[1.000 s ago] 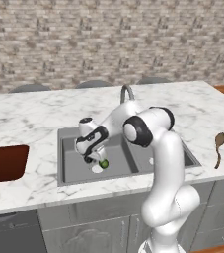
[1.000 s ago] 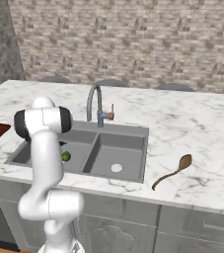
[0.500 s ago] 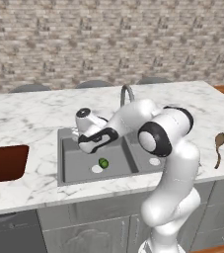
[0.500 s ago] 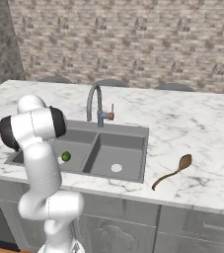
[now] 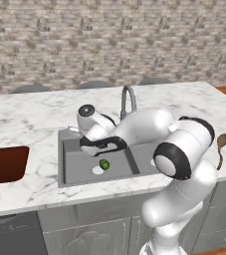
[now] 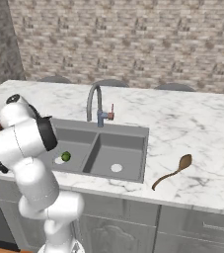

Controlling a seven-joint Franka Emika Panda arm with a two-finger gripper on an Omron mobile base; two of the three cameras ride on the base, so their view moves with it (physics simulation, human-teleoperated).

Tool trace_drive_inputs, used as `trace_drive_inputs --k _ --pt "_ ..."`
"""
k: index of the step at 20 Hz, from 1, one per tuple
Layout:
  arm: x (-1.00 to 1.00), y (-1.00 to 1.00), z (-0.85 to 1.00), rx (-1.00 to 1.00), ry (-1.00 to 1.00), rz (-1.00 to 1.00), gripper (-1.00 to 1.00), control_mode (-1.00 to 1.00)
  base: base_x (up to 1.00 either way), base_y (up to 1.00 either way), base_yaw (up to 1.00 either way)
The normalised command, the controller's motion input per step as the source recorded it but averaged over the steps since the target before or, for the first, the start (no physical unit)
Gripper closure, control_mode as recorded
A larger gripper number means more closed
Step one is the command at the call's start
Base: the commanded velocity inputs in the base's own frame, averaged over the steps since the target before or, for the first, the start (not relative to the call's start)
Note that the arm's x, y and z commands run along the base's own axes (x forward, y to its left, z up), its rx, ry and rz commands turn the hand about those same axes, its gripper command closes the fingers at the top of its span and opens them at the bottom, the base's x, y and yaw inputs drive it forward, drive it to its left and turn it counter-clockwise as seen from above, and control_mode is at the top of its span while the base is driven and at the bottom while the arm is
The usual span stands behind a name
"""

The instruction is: Pick up all produce items and place them in the sink. Turn on the sink faucet to wash them. Then turn the sink off and put them in the tray.

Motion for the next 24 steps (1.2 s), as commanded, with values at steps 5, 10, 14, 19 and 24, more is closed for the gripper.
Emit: trace_drive_inputs --k 5,10,14,19,24 --pt "-0.33 0.25 0.57 -0.05 -0.02 0.28 1.00 -1.00 0.00 0.00 0.00" --pt "-0.34 0.31 0.50 -0.06 0.00 0.29 1.00 -1.00 0.00 0.00 0.00" --pt "-0.34 0.44 0.25 -0.07 0.01 0.29 1.00 -1.00 0.00 0.00 0.00" --pt "-0.33 0.54 0.02 -0.03 0.05 0.25 1.00 -1.00 0.00 0.00 0.00" --pt "-0.16 0.11 0.00 -0.01 0.00 0.03 1.00 -1.00 0.00 0.00 0.00"
